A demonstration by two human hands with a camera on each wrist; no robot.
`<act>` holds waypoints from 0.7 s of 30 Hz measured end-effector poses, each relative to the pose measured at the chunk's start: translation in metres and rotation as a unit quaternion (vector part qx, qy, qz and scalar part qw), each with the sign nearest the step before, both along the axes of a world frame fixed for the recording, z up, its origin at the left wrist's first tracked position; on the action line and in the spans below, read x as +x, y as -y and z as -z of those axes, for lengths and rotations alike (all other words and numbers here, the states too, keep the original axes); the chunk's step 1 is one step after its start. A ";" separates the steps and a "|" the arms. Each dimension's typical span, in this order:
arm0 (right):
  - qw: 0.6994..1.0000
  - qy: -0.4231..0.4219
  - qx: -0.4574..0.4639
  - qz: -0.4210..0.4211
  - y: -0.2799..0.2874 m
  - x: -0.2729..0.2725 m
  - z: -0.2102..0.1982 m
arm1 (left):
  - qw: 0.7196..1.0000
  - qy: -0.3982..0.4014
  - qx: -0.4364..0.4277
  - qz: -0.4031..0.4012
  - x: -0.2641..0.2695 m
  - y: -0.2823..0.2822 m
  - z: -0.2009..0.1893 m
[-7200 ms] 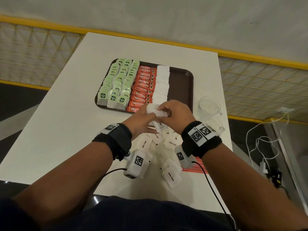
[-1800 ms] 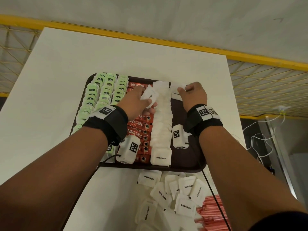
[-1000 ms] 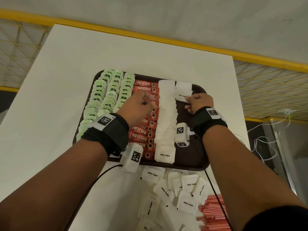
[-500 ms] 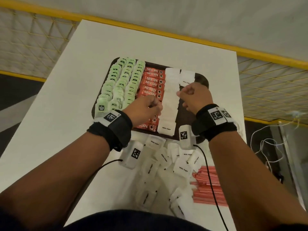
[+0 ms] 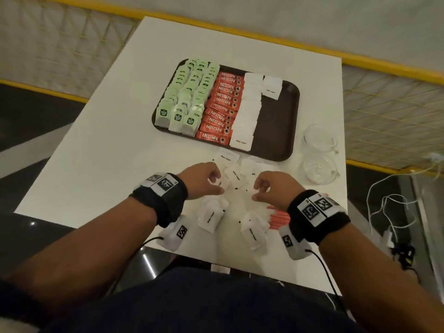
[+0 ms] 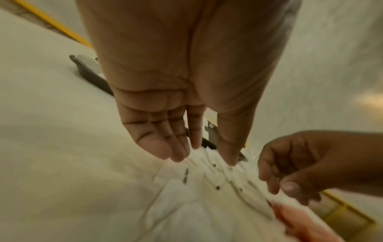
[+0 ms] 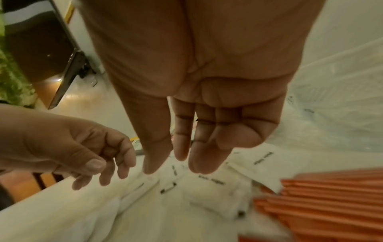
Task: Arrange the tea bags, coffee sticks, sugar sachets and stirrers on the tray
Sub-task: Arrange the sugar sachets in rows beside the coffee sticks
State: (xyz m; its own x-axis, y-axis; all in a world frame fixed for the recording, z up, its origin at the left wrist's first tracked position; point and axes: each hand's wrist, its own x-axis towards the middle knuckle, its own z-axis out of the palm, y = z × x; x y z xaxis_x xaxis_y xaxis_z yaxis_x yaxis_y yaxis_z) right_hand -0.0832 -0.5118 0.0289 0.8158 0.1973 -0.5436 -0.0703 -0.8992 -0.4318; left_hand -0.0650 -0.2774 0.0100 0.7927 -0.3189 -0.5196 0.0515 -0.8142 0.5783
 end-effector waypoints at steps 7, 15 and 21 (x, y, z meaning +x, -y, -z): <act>0.989 -0.019 -0.124 -0.079 -0.003 -0.046 -0.002 | 0.991 0.038 0.119 0.049 -0.036 0.005 0.007; 0.987 -0.017 -0.144 -0.066 -0.020 -0.067 0.005 | 0.991 0.038 0.124 0.039 -0.031 0.001 0.013; 0.987 0.010 -0.153 -0.039 -0.029 -0.072 0.010 | 0.990 0.047 0.127 0.039 -0.031 0.001 0.016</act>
State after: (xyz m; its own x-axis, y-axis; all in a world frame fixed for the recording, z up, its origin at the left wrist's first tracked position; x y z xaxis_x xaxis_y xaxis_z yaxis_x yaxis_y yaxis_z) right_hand -0.1548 -0.4829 0.0187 0.8159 0.0902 -0.5711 0.0112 -0.9900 -0.1404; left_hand -0.0964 -0.2785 -0.0057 0.8192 -0.2493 -0.5165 -0.0617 -0.9337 0.3528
